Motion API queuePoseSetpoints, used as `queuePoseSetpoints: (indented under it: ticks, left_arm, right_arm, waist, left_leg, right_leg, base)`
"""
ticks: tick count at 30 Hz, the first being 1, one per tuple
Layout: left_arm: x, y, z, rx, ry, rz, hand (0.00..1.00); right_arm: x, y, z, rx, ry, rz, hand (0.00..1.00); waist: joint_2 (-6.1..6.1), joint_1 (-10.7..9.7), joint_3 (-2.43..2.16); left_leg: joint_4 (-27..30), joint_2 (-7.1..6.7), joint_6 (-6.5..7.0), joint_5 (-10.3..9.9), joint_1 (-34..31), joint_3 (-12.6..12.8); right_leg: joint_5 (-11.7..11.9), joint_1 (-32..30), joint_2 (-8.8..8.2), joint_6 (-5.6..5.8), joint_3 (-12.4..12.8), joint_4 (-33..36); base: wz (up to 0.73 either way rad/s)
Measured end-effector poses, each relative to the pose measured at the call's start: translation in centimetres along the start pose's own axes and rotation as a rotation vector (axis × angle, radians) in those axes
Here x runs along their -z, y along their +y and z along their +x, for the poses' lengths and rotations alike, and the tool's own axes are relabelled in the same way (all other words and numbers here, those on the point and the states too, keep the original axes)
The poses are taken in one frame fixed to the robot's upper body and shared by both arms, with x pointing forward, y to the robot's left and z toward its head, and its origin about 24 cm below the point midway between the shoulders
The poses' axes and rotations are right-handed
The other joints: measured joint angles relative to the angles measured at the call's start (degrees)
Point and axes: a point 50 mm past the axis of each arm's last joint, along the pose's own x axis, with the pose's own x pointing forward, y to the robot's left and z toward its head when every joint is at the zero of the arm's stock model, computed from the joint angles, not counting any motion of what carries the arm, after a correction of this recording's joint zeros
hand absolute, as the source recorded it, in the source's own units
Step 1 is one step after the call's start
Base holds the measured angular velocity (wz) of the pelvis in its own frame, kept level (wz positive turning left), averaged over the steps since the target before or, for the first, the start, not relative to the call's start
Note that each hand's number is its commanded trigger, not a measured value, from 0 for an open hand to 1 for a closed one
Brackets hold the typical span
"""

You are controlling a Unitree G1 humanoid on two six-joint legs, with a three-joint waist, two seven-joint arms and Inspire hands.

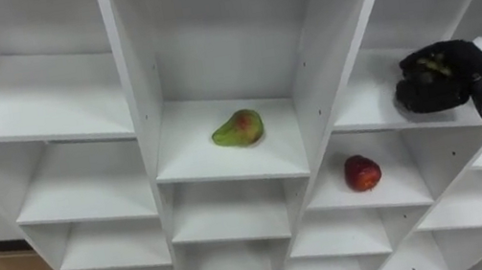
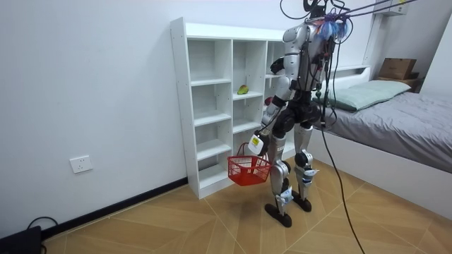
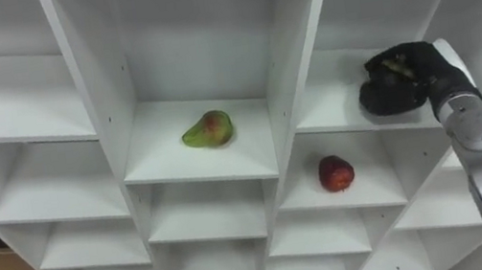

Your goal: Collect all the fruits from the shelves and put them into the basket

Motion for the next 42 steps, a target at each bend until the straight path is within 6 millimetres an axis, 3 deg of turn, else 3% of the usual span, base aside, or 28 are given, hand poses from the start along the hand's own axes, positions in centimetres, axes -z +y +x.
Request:
queuePoseSetpoints:
  ticks: [9, 23, 30, 35, 42]
  left_arm:
    - [0.1, 0.0, 0.0, -0.012, 0.003, 0.003, 1.00]
    - [-0.4, 0.1, 0.0, -0.033, -0.015, 0.036, 1.00]
    - [-0.5, 0.2, 0.1, -0.032, -0.020, 0.045, 1.00]
    - [-1.1, 0.2, 0.1, -0.032, -0.044, 0.037, 1.00]
    - [-2.0, -0.2, 0.2, -0.021, -0.089, 0.024, 1.00]
  right_arm:
    - [0.7, 0.1, 0.0, 0.010, 0.033, -0.018, 1.00]
    - [0.4, 0.8, 0.0, -0.015, 0.018, -0.014, 1.00]
    - [-0.6, 1.8, -1.2, -0.057, -0.063, -0.069, 1.00]
    - [-1.3, 3.2, -2.6, -0.108, -0.129, -0.072, 1.00]
    - [-3.6, 5.9, -5.5, -0.263, -0.282, -0.054, 1.00]
  waist:
    - [0.12, 1.2, 0.09]
    - [0.16, 1.0, 0.08]
    - [0.18, 1.0, 0.03]
    - [0.92, 0.8, -0.23]
    - [3.00, 0.6, -0.18]
  left_leg:
    - [0.0, -0.06, 0.00, 0.0, -0.1, -0.2]
    - [-0.1, -0.05, -0.01, 0.0, -0.1, -0.2]
    - [-0.1, 0.10, -0.02, 0.0, -0.1, 0.3]
    - [-0.2, 0.16, -0.04, 0.0, -0.1, 0.9]
    - [-0.3, 0.07, -0.02, 0.0, -0.2, 0.8]
  right_leg:
    - [0.0, 0.0, -0.05, 0.00, -0.1, 0.0]
    - [0.0, 0.0, 0.01, 0.00, 0.4, 0.0]
    - [0.0, -0.3, 0.09, 0.00, 0.6, 0.0]
    - [0.0, -0.5, 0.11, -0.01, 1.1, 0.0]
    - [0.0, -0.6, 0.04, -0.01, 0.9, 0.1]
  base:
    - [0.01]
    - [0.00]
    - [-0.03]
    - [-0.03]
    - [0.00]
